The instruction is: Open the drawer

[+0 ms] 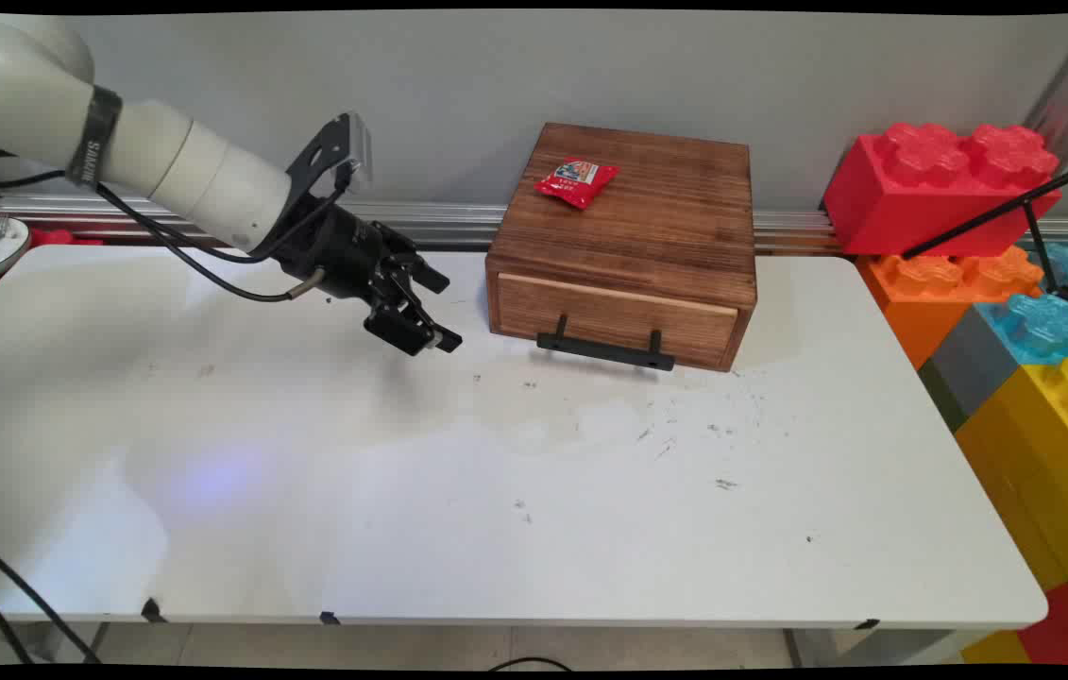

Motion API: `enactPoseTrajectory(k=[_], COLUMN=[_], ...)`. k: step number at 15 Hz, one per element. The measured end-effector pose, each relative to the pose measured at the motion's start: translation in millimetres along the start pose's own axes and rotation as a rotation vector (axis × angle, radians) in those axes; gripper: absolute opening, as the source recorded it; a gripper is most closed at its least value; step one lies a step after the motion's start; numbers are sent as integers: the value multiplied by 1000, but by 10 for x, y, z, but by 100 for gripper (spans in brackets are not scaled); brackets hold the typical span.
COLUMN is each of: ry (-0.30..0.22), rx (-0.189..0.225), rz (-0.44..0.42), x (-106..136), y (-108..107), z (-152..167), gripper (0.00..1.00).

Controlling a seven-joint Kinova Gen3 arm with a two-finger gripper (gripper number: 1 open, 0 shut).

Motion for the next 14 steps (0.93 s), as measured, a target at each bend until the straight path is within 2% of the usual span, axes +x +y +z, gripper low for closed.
enactPoseTrajectory(k=[8,14], ry=[-53,-93], rx=[-19,-12], rz=[53,132], x=[108,416], y=[12,8], z=[97,389], gripper=[100,100])
